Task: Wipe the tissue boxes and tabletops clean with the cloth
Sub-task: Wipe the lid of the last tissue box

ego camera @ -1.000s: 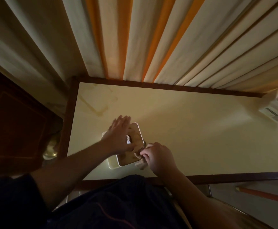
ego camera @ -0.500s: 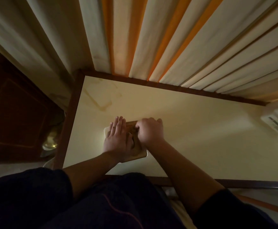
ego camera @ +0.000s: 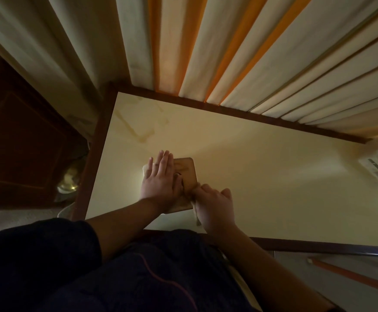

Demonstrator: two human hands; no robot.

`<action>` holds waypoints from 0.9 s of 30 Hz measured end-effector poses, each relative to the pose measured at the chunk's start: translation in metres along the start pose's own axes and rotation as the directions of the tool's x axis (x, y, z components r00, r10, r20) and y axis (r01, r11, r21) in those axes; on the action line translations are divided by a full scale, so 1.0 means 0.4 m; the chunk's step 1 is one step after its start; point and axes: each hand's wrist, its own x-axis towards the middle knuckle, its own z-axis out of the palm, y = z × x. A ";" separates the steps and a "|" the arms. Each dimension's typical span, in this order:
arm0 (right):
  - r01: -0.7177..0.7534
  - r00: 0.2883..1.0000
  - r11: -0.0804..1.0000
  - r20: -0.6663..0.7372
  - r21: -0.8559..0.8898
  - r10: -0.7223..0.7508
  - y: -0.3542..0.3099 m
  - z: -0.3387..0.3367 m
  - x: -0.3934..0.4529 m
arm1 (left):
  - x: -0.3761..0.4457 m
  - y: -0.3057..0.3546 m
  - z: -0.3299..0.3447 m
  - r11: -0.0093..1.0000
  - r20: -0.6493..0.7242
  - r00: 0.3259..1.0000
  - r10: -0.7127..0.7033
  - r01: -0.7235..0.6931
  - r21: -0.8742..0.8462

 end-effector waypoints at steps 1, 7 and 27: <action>-0.004 1.000 1.000 0.025 -0.009 0.004 0.000 0.000 -0.014 | -0.001 0.000 0.000 1.000 -0.006 1.000 0.000 0.000 -0.001; 0.028 0.977 0.999 0.211 -0.034 -0.020 0.001 -0.070 0.021 | 0.006 -0.004 0.007 0.999 -0.019 0.999 0.031 -0.031 0.008; -0.030 0.997 0.999 -0.069 0.033 0.032 -0.018 -0.026 0.087 | 0.004 -0.008 0.011 0.999 -0.072 0.997 0.038 -0.040 -0.023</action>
